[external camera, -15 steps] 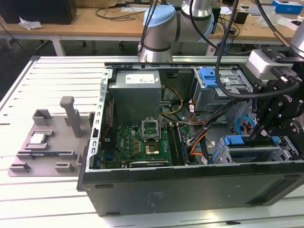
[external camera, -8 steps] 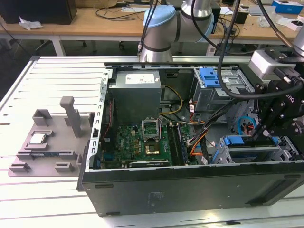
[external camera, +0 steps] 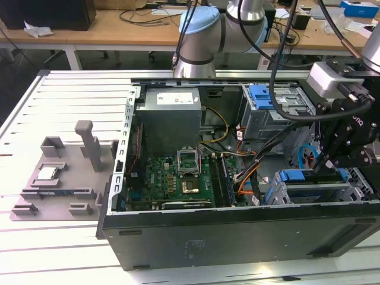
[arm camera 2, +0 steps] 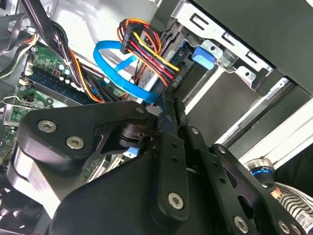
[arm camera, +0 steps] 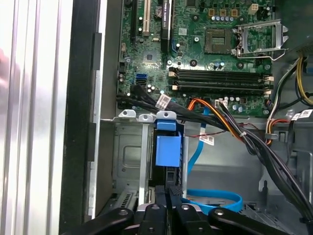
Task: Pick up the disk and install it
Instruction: 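Insert the second disk wire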
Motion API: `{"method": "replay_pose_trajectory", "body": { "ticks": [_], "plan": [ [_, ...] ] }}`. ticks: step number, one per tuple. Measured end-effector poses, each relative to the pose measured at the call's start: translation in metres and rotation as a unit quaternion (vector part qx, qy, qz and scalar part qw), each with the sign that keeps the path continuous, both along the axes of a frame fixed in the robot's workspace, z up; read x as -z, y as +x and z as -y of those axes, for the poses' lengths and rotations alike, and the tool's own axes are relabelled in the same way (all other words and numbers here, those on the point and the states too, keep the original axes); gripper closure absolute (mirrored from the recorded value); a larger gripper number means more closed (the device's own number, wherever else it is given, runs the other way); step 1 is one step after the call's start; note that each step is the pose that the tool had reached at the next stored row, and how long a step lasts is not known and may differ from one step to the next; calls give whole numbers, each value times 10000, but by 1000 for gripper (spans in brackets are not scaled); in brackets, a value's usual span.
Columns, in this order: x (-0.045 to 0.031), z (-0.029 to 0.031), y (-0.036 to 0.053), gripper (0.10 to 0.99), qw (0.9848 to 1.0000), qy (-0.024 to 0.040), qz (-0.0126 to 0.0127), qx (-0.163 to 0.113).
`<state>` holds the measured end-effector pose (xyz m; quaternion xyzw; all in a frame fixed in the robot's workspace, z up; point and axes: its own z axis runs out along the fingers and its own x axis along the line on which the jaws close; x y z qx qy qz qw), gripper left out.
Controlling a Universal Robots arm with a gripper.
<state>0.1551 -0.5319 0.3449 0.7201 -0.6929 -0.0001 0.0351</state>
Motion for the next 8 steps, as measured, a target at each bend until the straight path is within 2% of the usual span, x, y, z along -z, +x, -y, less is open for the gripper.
{"method": "replay_pose_trajectory", "body": {
  "ticks": [8],
  "plan": [
    [17, -48, 1, 925, 10000, 1, 0, -20]
  ]
}}
